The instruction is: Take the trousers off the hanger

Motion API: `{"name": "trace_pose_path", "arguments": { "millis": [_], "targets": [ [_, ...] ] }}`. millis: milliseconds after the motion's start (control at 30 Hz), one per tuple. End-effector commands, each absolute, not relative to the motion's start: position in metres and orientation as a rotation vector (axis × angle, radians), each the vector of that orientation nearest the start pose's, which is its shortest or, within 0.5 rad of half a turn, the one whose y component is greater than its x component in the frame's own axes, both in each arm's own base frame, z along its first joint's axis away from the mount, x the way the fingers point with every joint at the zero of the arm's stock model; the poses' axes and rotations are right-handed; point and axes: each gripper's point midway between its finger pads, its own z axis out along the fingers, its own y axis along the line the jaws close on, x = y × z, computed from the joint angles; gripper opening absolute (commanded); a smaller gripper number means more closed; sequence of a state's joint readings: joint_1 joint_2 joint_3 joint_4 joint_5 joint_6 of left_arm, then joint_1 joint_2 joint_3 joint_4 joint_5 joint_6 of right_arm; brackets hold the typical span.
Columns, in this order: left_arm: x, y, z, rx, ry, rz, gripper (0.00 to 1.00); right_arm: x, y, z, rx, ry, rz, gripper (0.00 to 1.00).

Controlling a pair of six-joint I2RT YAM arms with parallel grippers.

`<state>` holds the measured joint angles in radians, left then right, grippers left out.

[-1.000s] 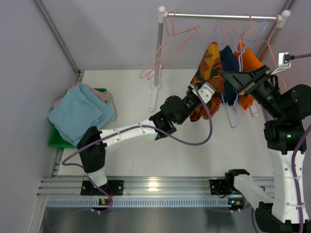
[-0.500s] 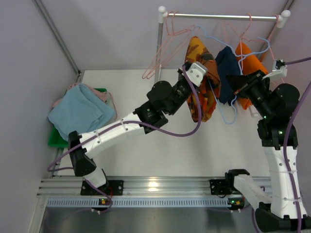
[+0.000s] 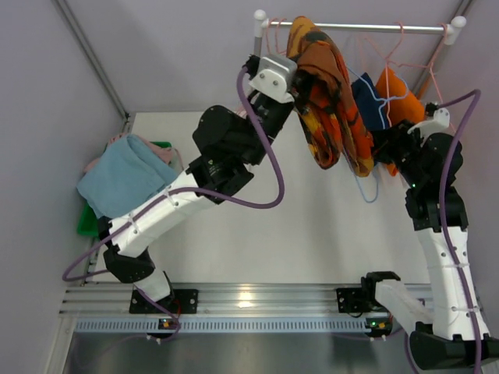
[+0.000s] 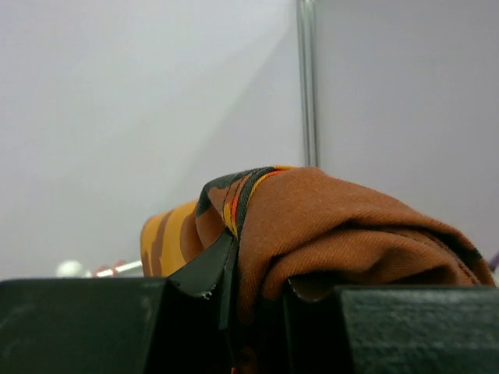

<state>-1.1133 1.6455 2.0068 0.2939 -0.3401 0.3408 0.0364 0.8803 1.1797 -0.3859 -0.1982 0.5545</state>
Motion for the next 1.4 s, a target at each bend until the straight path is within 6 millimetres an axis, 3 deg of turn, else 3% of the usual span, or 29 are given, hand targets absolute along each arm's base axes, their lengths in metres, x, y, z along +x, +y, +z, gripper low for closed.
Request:
{"name": "trace_pose_path", "arguments": {
  "millis": [0,200,367,400,433,467,533,567,600,633,667,733,767,800,933,967,1000,1033,1067,1133,1167,1367],
  "targets": [
    [0.216,-0.267,0.757,0.051,0.544,-0.577,0.0,0.307,0.061,0.372,0.248,1.709,0.522,0.0],
    [0.202,-0.232,0.782,-0.006,0.474,-0.532,0.0,0.31,0.058,0.356,0.24,1.734,0.489,0.0],
    [0.207,-0.2,0.779,-0.066,0.52,-0.421,0.0,0.304,0.067,0.375,0.198,1.679,0.547,0.0],
    [0.211,-0.178,0.777,-0.114,0.539,-0.376,0.0,0.301,0.073,0.378,0.167,1.673,0.58,0.0],
    [0.219,-0.171,0.772,-0.122,0.56,-0.346,0.0,0.3,0.075,0.381,0.156,1.66,0.595,0.0],
    [0.242,-0.156,0.761,-0.145,0.591,-0.294,0.0,0.299,0.078,0.386,0.148,1.647,0.612,0.0],
    [0.26,-0.119,0.75,-0.2,0.67,-0.229,0.0,0.299,0.081,0.388,0.137,1.646,0.628,0.0],
    [0.28,-0.094,0.736,-0.247,0.702,-0.161,0.0,0.299,0.081,0.391,0.134,1.64,0.627,0.0],
    [0.269,-0.064,0.736,-0.297,0.693,-0.134,0.0,0.299,0.081,0.391,0.128,1.639,0.629,0.0],
    [0.277,-0.05,0.723,-0.315,0.744,-0.088,0.0,0.299,0.081,0.394,0.124,1.632,0.627,0.0],
    [0.278,-0.016,0.715,-0.383,0.741,-0.029,0.0,0.299,0.081,0.395,0.121,1.629,0.628,0.0],
    [0.267,0.016,0.685,-0.422,0.778,0.049,0.0,0.302,0.084,0.398,0.109,1.625,0.639,0.0],
    [0.258,0.037,0.675,-0.45,0.771,0.112,0.0,0.304,0.084,0.398,0.11,1.626,0.64,0.0],
    [0.244,0.048,0.652,-0.456,0.786,0.147,0.0,0.305,0.085,0.398,0.11,1.63,0.646,0.0],
    [0.203,0.096,0.595,-0.544,0.838,0.359,0.0,0.314,0.088,0.399,0.115,1.638,0.665,0.0],
    [0.176,0.105,0.589,-0.552,0.821,0.41,0.0,0.315,0.09,0.399,0.113,1.64,0.674,0.0],
    [0.169,0.112,0.576,-0.558,0.829,0.46,0.0,0.315,0.092,0.399,0.11,1.641,0.686,0.0],
    [0.175,0.119,0.543,-0.547,0.892,0.561,0.0,0.317,0.094,0.4,0.111,1.64,0.699,0.0],
    [0.153,0.126,0.534,-0.577,0.874,0.59,0.0,0.318,0.096,0.401,0.105,1.638,0.709,0.0],
    [0.151,0.136,0.495,-0.586,0.942,0.684,0.0,0.317,0.104,0.404,0.086,1.64,0.733,0.0],
    [0.131,0.143,0.487,-0.624,0.923,0.718,0.0,0.315,0.109,0.404,0.073,1.642,0.745,0.0],
    [0.118,0.158,0.415,-0.694,1.055,0.831,0.0,0.312,0.123,0.41,0.028,1.647,0.78,0.0]
  ]
}}
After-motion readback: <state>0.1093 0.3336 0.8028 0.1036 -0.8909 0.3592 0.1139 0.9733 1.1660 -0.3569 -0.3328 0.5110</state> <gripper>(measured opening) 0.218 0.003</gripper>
